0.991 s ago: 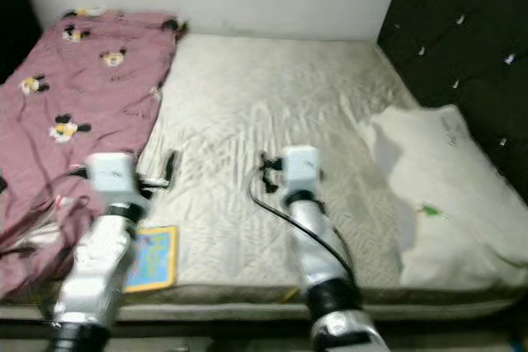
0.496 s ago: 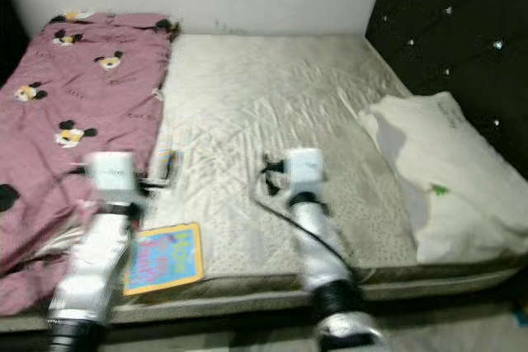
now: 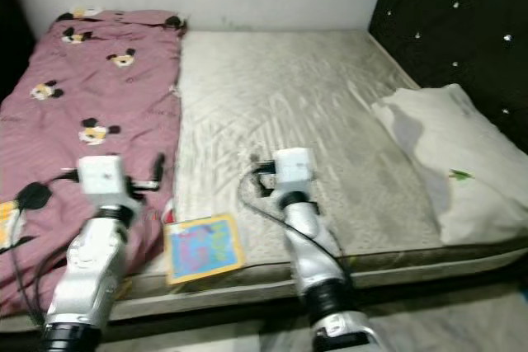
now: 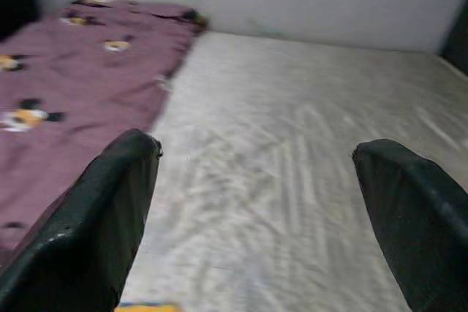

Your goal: Clean up the room

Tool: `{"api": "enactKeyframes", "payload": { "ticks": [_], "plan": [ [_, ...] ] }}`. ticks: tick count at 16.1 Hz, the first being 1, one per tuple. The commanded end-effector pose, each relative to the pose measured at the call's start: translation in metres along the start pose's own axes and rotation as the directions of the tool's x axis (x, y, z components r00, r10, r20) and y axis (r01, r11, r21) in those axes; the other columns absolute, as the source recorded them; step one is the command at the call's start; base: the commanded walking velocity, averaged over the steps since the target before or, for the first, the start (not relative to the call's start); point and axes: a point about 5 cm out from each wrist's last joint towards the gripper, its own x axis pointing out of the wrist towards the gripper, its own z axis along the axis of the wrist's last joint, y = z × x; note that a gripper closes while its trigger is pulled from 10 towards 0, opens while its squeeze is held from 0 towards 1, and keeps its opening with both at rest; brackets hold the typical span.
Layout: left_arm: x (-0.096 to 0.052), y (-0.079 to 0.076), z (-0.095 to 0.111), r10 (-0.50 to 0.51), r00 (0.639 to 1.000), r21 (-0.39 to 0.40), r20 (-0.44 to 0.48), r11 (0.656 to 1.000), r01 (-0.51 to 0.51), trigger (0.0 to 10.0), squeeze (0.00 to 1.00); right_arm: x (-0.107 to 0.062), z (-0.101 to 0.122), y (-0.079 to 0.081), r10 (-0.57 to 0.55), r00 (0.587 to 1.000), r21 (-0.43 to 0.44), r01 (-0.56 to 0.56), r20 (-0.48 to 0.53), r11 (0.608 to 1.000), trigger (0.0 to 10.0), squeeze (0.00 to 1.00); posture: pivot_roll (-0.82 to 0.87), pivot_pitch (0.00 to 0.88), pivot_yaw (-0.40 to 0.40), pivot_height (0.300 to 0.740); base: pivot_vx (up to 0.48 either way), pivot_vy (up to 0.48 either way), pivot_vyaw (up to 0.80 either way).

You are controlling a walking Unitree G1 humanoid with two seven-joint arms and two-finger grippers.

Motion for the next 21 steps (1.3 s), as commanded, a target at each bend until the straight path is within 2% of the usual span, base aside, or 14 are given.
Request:
{"api": "enactKeyframes", "payload": {
  "ticks": [1, 7, 10, 15, 18, 21],
  "plan": [
    [0.0012, -0.0071, 0.0004, -0.02, 1.0, 0.001, 0.003, 1.0, 0.02, 10.0, 0.0, -0.001, -0.0013, -0.011, -0.022, 1.0, 0.001, 0.022, -0.008, 1.0, 10.0, 0.0, 0.04, 0.047, -0.016, 0.74, 0.0, 0.0, 0.0],
    [0.0048, -0.0046, 0.0022, -0.007, 1.0, -0.007, 0.004, 1.0, 0.008, 10.0, 0.0, -0.0007, -0.0017, -0.0095, -0.013, 1.0, 0.011, 0.013, -0.011, 1.0, 10.0, 0.0, 0.04, 0.041, -0.013, 0.74, 0.0, 0.0, 0.0],
    [0.005, -0.0072, 0.0015, -0.018, 1.0, -0.012, 0.0, 1.0, 0.018, 10.0, 0.0, -0.0004, -0.0018, -0.0077, 0.004, 1.0, -0.007, -0.004, -0.012, 1.0, 10.0, 0.0, 0.04, 0.036, -0.013, 0.74, 0.0, 0.48, 0.0],
    [0.0064, -0.0065, 0.0031, -0.023, 1.0, -0.004, 0.015, 1.0, 0.023, 10.0, 0.0, -0.0007, -0.0021, -0.0095, -0.006, 1.0, 0.012, 0.006, -0.012, 1.0, 10.0, 0.0, 0.04, 0.028, -0.012, 0.74, 0.0, 0.442, 0.09],
    [0.0057, -0.0098, 0.0069, -0.054, 0.997, 0.002, 0.047, 0.999, 0.054, 10.0, 0.0, -0.0012, -0.0032, -0.0104, -0.006, 1.0, 0.015, 0.006, -0.017, 1.0, 10.0, 0.0, 0.04, 0.028, -0.011, 0.74, 0.0, 0.0, 0.0],
    [0.0045, -0.0105, 0.0056, -0.071, 0.997, 0.005, 0.042, 0.997, 0.071, 10.0, 0.0, -0.0013, -0.0037, -0.0101, -0.004, 1.0, 0.016, 0.004, -0.02, 1.0, 10.0, 0.0, 0.04, 0.028, -0.011, 0.74, 0.0, 0.0, 0.0]
  ]
}}
